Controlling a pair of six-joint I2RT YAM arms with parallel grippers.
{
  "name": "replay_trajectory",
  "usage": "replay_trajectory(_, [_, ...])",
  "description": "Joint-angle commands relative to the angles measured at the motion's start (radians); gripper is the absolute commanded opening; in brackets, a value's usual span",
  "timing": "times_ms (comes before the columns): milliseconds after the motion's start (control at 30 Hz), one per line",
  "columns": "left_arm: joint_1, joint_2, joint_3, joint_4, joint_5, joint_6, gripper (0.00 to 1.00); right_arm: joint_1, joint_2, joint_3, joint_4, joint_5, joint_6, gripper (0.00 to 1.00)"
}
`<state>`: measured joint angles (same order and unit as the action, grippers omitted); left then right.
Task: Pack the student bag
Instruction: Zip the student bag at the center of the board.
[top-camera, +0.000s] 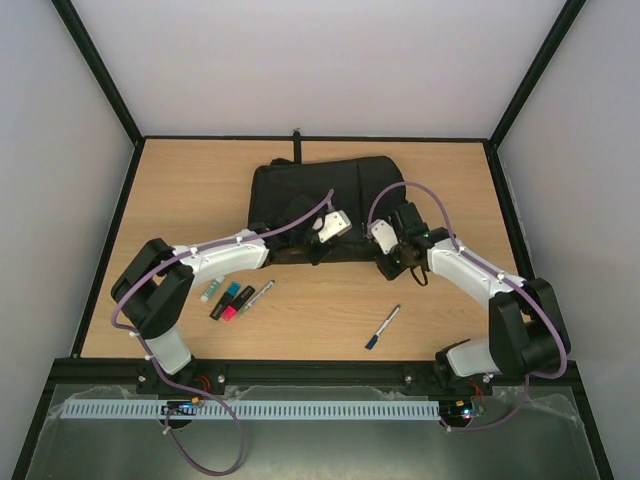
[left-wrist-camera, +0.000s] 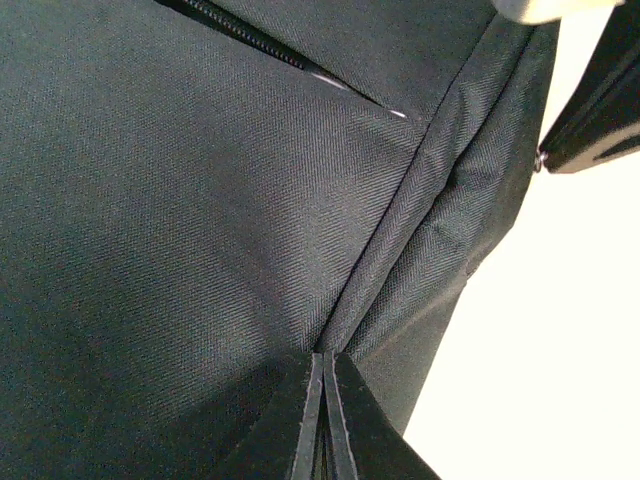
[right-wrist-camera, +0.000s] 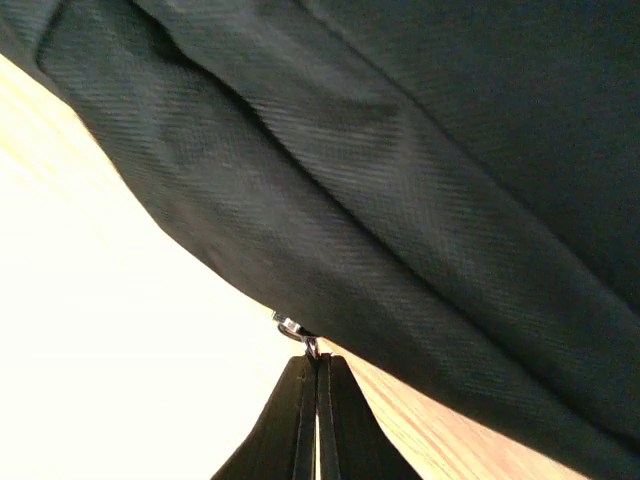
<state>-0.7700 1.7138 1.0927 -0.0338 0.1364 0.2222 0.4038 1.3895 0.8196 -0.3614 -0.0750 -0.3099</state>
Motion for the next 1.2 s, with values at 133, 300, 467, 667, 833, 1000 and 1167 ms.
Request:
replay_trajectory(133, [0.010,-0.039,-0.007,-0.044,-0.051,0.040,0.03,-0.106,0.000,0.015,-0.103,0.030,-0.118,0.01])
replay_trajectory(300, [0.015,-0.056,-0.020,-0.050,-0.053,0.039,0.02,-0.175,0.021,0.045,-0.096,0.029,-0.160,0.01])
replay_trajectory(467, [0.020,-0.078,-0.039,-0.067,-0.062,0.036,0.02,-0.239,0.061,0.066,-0.073,0.025,-0.194,0.01])
replay_trajectory(667, [0.024,-0.129,-0.072,-0.094,-0.078,0.031,0.03,-0.292,0.095,0.094,-0.057,0.000,-0.228,0.01])
replay_trajectory(833, [0.023,-0.177,-0.119,-0.108,-0.111,0.024,0.05,-0.254,0.014,0.070,-0.136,-0.135,-0.295,0.01])
replay_trajectory(1000, [-0.077,-0.291,-0.196,0.004,-0.224,0.029,0.41,-0.126,-0.114,0.003,-0.237,-0.194,-0.313,0.01])
replay_trajectory(1167, [-0.185,-0.376,-0.244,0.073,-0.321,-0.035,0.88,0.016,-0.236,-0.010,-0.312,-0.260,-0.223,0.01])
